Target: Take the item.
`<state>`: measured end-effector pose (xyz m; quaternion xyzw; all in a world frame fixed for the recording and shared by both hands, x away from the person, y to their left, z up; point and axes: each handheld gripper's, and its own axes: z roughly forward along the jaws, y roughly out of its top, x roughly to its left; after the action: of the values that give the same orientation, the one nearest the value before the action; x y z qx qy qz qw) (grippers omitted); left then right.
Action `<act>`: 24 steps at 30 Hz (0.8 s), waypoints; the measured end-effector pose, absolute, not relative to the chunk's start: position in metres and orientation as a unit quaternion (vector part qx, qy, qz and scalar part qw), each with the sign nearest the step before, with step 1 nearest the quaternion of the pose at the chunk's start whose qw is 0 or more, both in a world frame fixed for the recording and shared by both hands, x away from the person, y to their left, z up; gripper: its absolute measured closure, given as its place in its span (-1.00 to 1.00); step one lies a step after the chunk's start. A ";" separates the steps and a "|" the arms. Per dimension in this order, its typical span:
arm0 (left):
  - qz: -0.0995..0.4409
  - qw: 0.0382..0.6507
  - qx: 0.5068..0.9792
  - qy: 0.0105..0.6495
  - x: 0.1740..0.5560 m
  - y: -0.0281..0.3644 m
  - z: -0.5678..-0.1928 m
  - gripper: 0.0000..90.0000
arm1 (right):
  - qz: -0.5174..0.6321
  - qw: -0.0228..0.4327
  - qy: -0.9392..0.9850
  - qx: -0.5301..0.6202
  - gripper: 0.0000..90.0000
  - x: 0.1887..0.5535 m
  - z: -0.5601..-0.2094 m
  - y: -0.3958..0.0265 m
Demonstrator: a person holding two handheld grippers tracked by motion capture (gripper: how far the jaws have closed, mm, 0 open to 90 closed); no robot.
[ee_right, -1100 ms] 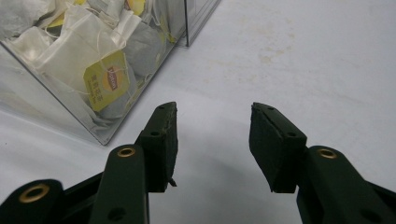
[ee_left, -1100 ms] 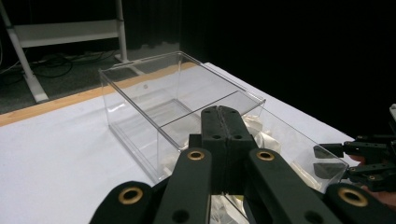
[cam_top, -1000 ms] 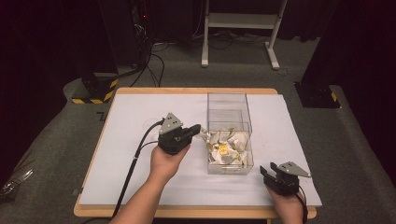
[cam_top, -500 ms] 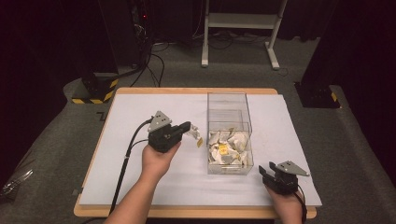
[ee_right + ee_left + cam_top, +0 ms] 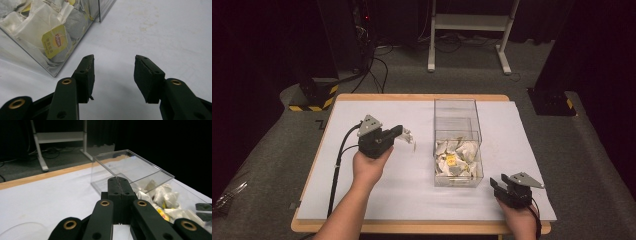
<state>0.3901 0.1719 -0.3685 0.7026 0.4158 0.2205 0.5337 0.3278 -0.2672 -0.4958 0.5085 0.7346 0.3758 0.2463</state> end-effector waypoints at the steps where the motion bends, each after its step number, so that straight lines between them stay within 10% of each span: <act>1: 0.222 0.534 0.700 0.419 0.390 0.175 -0.368 1.00 | 0.376 0.246 0.735 0.508 0.14 0.328 -0.496 -0.267; 24: 0.239 0.526 0.660 0.480 0.402 0.237 -0.375 1.00 | 0.373 0.244 0.739 0.505 0.14 0.325 -0.497 -0.267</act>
<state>0.4020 0.2365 -0.3749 0.6604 0.4800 0.2389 0.5257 0.3250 -0.2671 -0.4971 0.5053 0.7389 0.3728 0.2443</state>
